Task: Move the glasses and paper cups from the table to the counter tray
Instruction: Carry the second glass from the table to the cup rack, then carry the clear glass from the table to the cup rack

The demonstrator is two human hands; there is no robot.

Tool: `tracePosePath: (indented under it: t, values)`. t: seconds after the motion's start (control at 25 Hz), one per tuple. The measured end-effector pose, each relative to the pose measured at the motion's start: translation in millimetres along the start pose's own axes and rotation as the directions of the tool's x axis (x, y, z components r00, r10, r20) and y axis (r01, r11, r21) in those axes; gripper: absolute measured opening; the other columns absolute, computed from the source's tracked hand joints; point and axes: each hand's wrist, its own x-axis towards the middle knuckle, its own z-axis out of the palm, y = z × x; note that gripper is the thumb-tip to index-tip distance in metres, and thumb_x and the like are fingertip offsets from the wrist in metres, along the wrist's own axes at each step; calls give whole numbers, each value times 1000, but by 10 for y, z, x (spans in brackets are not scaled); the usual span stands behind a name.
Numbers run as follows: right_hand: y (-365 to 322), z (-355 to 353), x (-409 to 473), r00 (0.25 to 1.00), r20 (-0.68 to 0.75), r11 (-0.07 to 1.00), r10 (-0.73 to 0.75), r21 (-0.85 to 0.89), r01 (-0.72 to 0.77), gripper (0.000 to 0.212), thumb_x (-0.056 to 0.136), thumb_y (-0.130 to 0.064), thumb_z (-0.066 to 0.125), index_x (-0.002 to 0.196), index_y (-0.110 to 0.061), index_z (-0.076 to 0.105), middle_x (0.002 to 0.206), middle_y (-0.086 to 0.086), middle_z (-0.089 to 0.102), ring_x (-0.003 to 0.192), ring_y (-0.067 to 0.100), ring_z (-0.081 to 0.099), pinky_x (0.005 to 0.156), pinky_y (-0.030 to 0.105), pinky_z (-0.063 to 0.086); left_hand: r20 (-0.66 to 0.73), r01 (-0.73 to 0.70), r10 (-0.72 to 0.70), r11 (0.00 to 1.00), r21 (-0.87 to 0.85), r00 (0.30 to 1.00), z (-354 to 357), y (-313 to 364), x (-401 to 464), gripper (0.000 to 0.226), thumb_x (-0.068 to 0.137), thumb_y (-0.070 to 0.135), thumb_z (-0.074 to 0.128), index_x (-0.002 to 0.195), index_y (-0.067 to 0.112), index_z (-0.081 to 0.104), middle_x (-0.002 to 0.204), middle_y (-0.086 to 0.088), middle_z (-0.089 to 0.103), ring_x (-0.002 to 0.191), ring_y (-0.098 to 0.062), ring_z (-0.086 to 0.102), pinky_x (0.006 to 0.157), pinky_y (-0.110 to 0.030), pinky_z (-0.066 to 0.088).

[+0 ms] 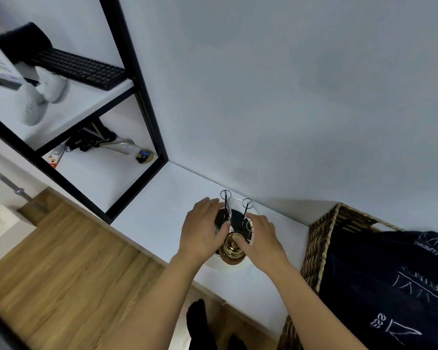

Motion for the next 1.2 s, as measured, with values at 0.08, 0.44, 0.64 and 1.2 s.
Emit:
tracePosePath:
  t: [0.08,0.44,0.64,1.2]
  values:
    - [-186,-254,64,994,-98,998,-43,-53,38,75,94,-55,60,154,-23,28,159,0,28,143,25,29,110,40,40,-38,-38,44,991,129,998,-202,84,150,60,95,41,61,149,19,48,162,-6,38,154,-30,24,124,-51,22]
    - [-653,-963,-61,950,-267,944,-165,-322,73,84,95,-71,39,161,-29,9,171,4,-3,156,33,5,124,52,16,-144,-128,176,948,290,974,-728,513,355,74,93,56,52,159,29,30,171,-2,13,158,-28,1,125,-49,0]
    - [-471,-1014,-368,943,-333,932,-7,-343,-114,84,96,-71,35,161,-29,4,170,4,-7,156,34,4,124,54,16,-12,-263,274,934,240,962,-448,652,438,76,94,60,51,160,34,24,172,1,7,159,-26,-3,125,-47,-2]
    - [95,10,-2920,371,-511,522,775,190,-831,76,99,-63,40,161,-31,9,170,2,0,154,34,11,122,54,21,526,-883,803,432,-186,282,807,1584,-906,75,96,60,48,161,34,20,172,-1,9,158,-27,-1,125,-52,6]
